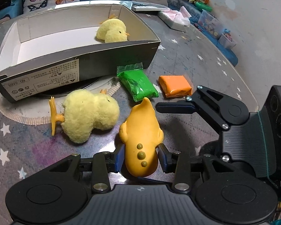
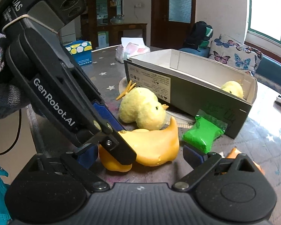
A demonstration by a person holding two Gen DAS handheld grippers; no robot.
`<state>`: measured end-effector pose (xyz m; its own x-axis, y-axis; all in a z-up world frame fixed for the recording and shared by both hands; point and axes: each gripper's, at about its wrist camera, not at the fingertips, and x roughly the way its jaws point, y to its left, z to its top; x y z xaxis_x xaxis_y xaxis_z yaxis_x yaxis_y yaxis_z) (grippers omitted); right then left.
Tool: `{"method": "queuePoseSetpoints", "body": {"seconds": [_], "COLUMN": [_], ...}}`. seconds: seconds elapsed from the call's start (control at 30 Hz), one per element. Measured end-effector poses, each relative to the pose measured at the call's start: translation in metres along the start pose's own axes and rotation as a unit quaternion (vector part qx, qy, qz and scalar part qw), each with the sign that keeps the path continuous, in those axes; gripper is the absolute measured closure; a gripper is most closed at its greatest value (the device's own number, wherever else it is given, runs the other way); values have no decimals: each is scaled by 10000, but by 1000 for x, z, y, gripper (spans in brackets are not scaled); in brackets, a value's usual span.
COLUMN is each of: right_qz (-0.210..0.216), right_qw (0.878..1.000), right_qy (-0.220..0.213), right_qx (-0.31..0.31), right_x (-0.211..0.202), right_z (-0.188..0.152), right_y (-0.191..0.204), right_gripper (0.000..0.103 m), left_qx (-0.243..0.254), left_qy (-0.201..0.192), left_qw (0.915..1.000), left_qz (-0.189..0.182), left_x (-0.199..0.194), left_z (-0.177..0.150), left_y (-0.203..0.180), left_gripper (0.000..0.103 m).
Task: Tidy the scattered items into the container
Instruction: 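Close the left gripper on the yellow rubber duck's tail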
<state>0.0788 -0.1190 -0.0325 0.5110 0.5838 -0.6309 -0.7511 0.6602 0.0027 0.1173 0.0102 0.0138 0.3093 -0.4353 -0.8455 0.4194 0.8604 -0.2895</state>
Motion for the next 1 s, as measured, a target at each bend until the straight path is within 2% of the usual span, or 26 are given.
{"method": "queuePoseSetpoints", "body": {"seconds": [0.2, 0.37, 1.0], "right_qz": [96, 141, 11], "right_qw": [9999, 9999, 9999], "right_qy": [72, 66, 17], "right_qx": [-23, 14, 162], "right_x": [11, 11, 7], "right_z": [0, -1, -5], "right_y": [-2, -2, 2], "right_gripper": [5, 8, 8], "left_qx": [206, 87, -139], "left_qy": [31, 48, 5], "left_qw": [9998, 10000, 9999], "left_qz": [41, 9, 19], "left_x": [-2, -2, -2], "left_z": [1, 3, 3], "left_y": [-3, 1, 0], "left_gripper": [61, 61, 60]}}
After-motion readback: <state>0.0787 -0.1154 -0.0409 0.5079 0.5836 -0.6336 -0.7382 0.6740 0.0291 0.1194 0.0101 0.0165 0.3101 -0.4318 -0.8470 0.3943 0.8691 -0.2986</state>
